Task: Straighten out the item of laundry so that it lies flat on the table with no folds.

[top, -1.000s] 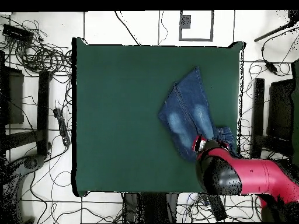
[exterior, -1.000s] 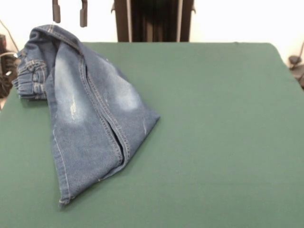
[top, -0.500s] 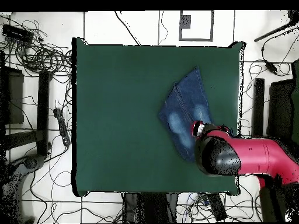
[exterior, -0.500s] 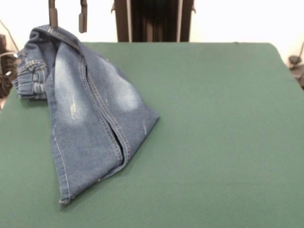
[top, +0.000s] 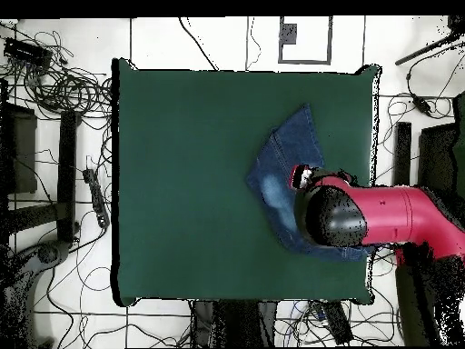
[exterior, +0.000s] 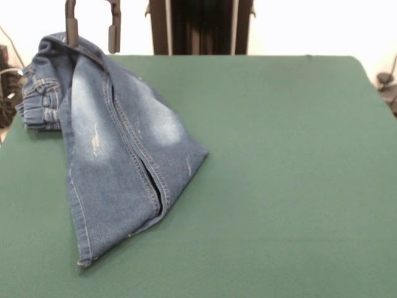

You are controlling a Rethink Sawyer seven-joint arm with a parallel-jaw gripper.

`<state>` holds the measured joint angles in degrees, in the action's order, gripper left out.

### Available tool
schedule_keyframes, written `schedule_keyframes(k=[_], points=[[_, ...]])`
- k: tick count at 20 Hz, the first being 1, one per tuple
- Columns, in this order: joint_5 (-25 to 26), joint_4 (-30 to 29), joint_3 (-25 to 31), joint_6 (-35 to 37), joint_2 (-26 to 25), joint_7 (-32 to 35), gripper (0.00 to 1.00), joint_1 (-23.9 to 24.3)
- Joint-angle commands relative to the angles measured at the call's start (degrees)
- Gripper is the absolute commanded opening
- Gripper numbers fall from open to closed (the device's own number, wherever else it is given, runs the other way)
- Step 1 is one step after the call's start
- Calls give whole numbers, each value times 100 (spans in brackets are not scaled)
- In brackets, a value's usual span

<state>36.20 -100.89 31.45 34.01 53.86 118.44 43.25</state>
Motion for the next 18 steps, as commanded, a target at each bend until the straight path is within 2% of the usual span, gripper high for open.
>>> schedule_keyframes(k=[1, 18], points=[[-219, 482, 289, 888, -437, -708, 100, -450], [-223, 1144, 132, 1314, -752, -648, 100, -838]])
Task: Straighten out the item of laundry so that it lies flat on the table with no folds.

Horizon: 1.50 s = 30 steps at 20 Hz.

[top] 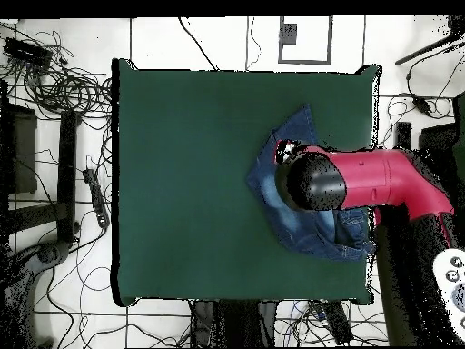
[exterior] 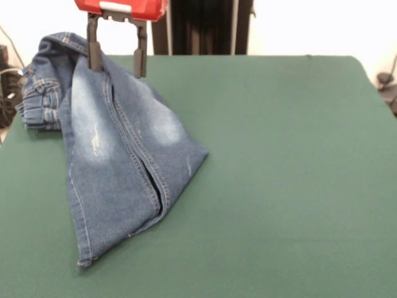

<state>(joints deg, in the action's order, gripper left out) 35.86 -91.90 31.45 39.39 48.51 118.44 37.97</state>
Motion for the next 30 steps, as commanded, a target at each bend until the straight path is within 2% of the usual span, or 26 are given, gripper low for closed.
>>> schedule_keyframes(k=[1, 18, 30], points=[[-202, 282, 137, 802, -242, -666, 100, -310], [-201, 614, 134, 1042, -451, -798, 100, -404], [-76, 923, 588, 1390, -744, -1931, 100, -326]])
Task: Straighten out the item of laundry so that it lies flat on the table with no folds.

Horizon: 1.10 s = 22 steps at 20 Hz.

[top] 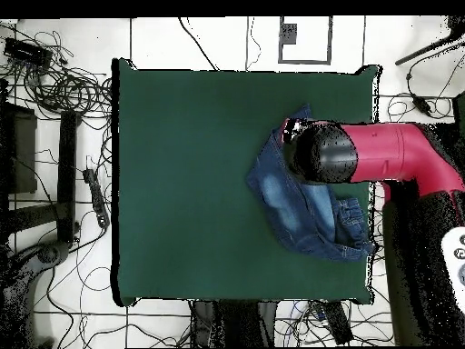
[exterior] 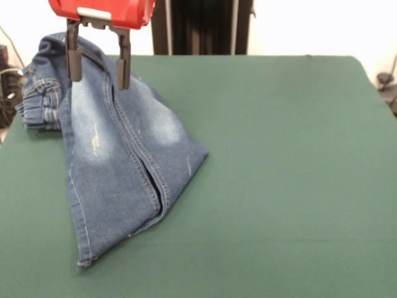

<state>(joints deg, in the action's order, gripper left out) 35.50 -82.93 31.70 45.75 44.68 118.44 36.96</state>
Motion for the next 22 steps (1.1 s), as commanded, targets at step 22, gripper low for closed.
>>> schedule_keyframes(k=[22], points=[[248, 147, 911, 803, -591, -3510, 100, -96]])
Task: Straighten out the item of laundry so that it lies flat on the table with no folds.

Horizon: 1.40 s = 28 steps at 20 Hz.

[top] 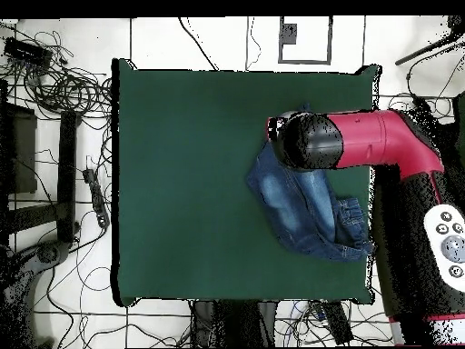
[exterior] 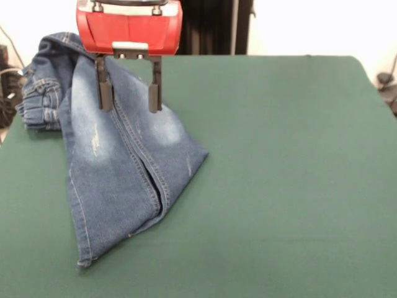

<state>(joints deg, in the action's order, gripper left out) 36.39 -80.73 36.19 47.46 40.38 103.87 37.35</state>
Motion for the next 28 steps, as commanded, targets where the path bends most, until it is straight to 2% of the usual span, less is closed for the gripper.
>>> schedule_keyframes(k=[1, 9, 28], points=[[154, -79, 445, 619, -159, -2075, 100, -144], [128, 61, 374, 646, -236, -2292, 100, -216], [168, 172, 607, 758, -611, -3316, 100, -207]])
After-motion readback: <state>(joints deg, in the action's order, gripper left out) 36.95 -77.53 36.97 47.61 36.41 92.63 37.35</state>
